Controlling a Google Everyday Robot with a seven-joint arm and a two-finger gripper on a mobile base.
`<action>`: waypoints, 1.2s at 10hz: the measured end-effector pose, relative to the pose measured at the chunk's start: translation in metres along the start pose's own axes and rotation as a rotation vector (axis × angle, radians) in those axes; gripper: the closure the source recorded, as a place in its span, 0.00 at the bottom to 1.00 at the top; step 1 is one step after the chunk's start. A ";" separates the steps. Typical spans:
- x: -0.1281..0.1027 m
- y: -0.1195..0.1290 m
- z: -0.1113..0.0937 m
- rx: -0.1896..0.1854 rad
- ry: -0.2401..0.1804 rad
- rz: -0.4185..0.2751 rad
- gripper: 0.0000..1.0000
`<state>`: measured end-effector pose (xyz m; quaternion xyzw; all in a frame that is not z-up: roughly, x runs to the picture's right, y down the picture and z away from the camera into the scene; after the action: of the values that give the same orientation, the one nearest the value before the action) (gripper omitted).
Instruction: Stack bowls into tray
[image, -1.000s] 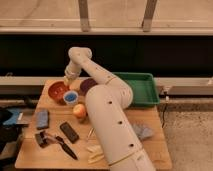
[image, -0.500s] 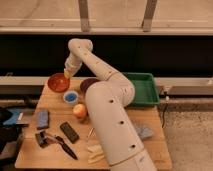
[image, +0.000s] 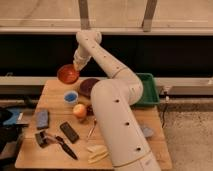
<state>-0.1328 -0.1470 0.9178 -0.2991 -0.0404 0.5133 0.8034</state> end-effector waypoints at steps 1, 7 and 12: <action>0.008 -0.018 -0.015 0.034 -0.009 0.034 1.00; 0.077 -0.074 -0.057 0.199 0.037 0.182 1.00; 0.112 -0.072 -0.033 0.176 0.104 0.242 0.94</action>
<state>-0.0109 -0.0878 0.9013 -0.2563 0.0826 0.5916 0.7599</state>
